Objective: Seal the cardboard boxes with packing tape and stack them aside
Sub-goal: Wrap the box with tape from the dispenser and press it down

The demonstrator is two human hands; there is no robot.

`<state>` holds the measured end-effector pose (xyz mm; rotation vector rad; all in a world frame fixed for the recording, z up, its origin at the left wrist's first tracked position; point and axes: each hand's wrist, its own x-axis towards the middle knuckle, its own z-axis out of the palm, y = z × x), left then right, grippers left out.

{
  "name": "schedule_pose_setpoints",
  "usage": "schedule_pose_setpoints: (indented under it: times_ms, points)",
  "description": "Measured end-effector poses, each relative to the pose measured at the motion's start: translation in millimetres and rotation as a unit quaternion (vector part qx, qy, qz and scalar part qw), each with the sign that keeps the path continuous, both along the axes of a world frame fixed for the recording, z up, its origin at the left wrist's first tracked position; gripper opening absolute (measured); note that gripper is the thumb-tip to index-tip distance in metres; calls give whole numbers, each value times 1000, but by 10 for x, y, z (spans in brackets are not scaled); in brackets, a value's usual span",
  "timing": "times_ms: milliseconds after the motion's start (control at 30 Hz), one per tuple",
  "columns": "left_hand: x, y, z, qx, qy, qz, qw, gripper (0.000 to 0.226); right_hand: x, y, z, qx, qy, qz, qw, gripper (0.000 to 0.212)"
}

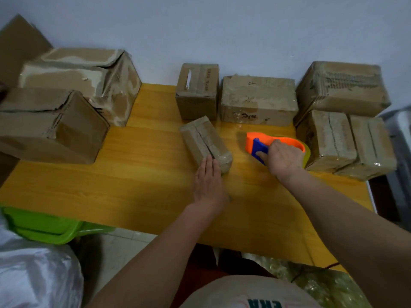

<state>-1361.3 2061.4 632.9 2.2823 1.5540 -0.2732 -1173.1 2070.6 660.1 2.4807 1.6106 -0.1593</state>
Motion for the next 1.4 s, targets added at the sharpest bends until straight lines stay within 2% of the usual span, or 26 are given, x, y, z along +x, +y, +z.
schedule_pose_setpoints:
  times_ms: [67, 167, 267, 400, 467, 500, 567, 633, 733, 800, 900, 967, 1000, 1067, 1133, 1233, 1333, 1367, 1400]
  points:
    - [-13, -10, 13, 5, 15, -24, 1000, 97, 14, -51, -163, 3, 39, -44, 998, 45]
    - [-158, 64, 70, 74, 45, -121, 989, 72, 15, -161, -444, -53, 49, -68, 995, 45]
    - [-336, 331, 146, 154, 60, -202, 965, 71, 14, -267, -607, -85, 56, -67, 993, 47]
    - [-410, 619, 54, 105, 76, -180, 975, 67, 45, -305, -635, -88, 107, -77, 987, 53]
    - [-382, 631, 0, 94, 65, -165, 980, 73, 39, -283, -607, -36, 106, -80, 990, 51]
    - [-368, 623, -14, 101, 63, -161, 980, 78, 13, -256, -602, 22, 111, -75, 991, 46]
    - [-337, 603, -12, 131, 66, -163, 976, 87, -110, -175, -586, 169, 163, -35, 972, 29]
    - [-294, 592, 3, 156, 71, -162, 972, 93, -330, -100, -572, 272, 213, 78, 935, 29]
    - [-262, 624, 5, 150, 71, -154, 974, 94, -615, -5, -606, 278, 231, 250, 898, 35]
    - [-314, 683, -45, 127, 48, -157, 978, 94, -664, 40, -705, 262, 213, 269, 902, 33]
    - [-446, 791, -173, 91, 15, -173, 981, 88, -628, 116, -810, 228, 200, 250, 919, 38]
    - [-495, 819, -224, 81, 0, -178, 981, 86, -619, 204, -774, 190, 269, 200, 923, 40]
    - [-506, 819, -246, 81, -7, -179, 981, 86, -615, 257, -734, 177, 324, 163, 915, 40]
    - [-518, 803, -265, 81, -16, -178, 981, 86, -595, 373, -675, 163, 451, 82, 874, 41]
    - [-530, 781, -291, 85, -2, -179, 980, 87, -554, 469, -629, 135, 533, 20, 835, 39]
    - [-531, 768, -315, 102, 18, -179, 978, 88, -503, 567, -606, 62, 559, -20, 827, 32]
    - [-502, 712, -320, 105, 39, -160, 981, 89, -456, 623, -502, -66, 571, -105, 812, 61]
    - [-488, 679, -321, 106, 45, -142, 983, 89, -438, 636, -478, -58, 566, -139, 811, 67]
    - [-467, 638, -309, 105, 47, -115, 987, 88, -422, 640, -483, -8, 554, -163, 816, 66]
